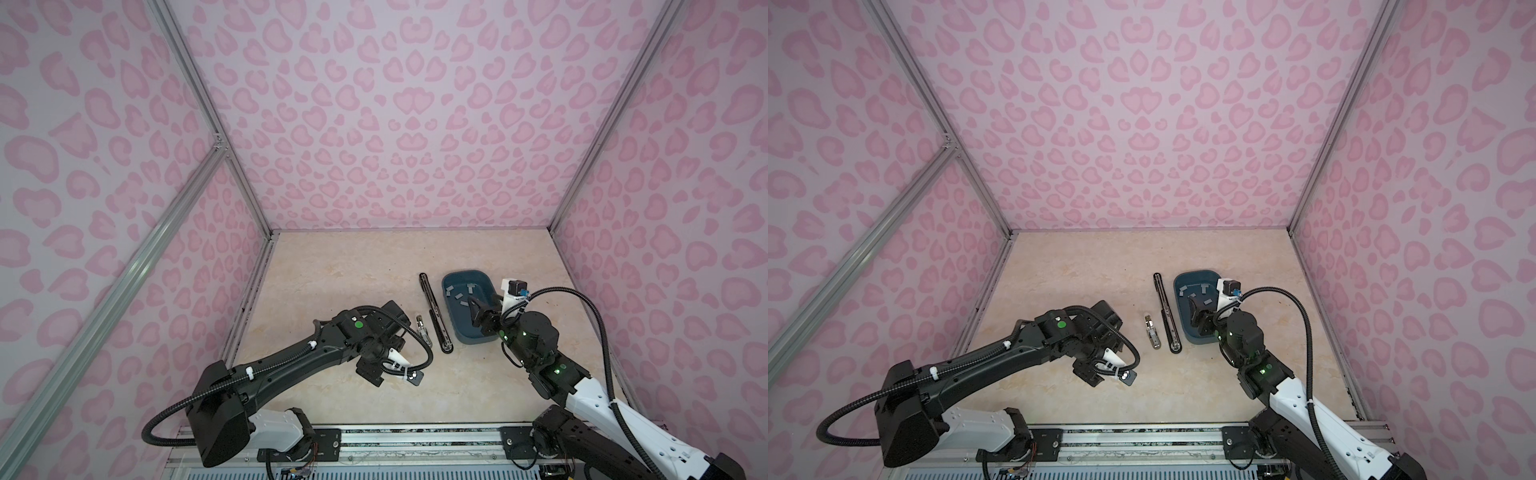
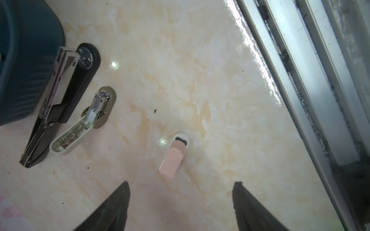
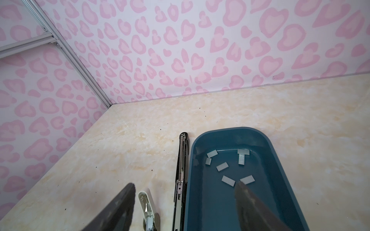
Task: Load the staples into the stapler
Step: 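Grasp the small pink part with the left gripper while the right gripper nears the tray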
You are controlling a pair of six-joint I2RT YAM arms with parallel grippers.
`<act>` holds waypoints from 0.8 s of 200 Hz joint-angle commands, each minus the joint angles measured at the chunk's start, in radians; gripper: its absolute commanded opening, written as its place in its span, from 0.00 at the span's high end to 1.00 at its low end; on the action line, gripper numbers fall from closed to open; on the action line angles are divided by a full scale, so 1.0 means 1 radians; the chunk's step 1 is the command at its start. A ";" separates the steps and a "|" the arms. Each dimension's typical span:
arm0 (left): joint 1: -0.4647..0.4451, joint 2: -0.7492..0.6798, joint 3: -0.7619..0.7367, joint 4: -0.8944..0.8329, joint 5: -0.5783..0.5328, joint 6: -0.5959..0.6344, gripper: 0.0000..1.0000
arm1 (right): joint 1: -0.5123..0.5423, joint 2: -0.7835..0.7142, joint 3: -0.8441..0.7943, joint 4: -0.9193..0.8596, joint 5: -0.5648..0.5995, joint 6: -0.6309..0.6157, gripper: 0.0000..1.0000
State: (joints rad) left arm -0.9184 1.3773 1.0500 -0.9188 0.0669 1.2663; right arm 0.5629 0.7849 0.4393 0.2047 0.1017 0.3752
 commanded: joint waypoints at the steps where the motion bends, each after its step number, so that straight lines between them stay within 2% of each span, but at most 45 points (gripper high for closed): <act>1: -0.012 0.047 0.009 -0.033 -0.033 0.050 0.20 | -0.001 -0.003 -0.009 0.022 0.013 0.014 0.21; 106: -0.022 0.288 0.079 0.008 -0.174 0.055 0.26 | -0.001 -0.016 -0.009 0.012 0.012 0.022 0.21; 160: -0.022 0.355 0.090 0.006 -0.207 0.060 0.40 | -0.001 -0.024 -0.011 0.013 0.006 0.029 0.21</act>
State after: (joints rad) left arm -0.9405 1.7092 1.1194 -0.8925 -0.1261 1.3132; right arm 0.5610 0.7624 0.4335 0.2111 0.1055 0.4000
